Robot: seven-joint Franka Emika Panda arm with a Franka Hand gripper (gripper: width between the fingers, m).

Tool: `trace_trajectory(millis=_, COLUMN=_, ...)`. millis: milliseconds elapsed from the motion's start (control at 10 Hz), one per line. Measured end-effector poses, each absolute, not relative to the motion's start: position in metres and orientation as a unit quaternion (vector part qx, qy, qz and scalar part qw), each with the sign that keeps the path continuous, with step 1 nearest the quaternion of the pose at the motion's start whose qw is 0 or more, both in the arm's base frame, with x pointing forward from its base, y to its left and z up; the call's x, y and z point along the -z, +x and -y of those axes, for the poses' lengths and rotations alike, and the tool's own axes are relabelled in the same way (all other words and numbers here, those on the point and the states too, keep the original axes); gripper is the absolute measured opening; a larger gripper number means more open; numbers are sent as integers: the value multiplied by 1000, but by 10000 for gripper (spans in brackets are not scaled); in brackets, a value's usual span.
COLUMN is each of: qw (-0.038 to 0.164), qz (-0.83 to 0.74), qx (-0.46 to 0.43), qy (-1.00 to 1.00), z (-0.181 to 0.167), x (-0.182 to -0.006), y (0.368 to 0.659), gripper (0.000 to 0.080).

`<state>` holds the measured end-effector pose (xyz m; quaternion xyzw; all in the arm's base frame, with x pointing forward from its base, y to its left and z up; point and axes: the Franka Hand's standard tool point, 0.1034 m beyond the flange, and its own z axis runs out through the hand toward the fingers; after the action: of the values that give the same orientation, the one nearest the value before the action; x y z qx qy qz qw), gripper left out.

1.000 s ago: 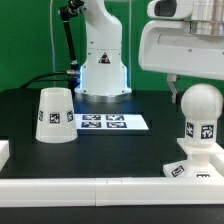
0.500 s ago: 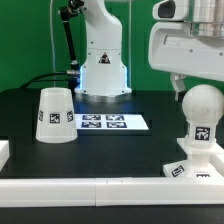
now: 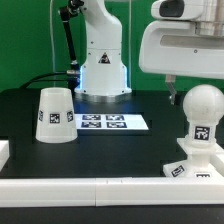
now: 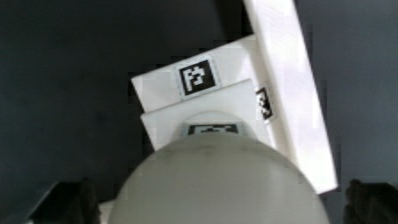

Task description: Assemble lamp

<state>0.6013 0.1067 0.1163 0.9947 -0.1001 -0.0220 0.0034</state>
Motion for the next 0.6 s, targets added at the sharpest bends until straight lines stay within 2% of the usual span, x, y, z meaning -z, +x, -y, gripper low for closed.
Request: trace_trajectory(millis=600, qw=0, qz=-109, qx=23, qy=994, z=-104, x=-116, y=601, gripper=699)
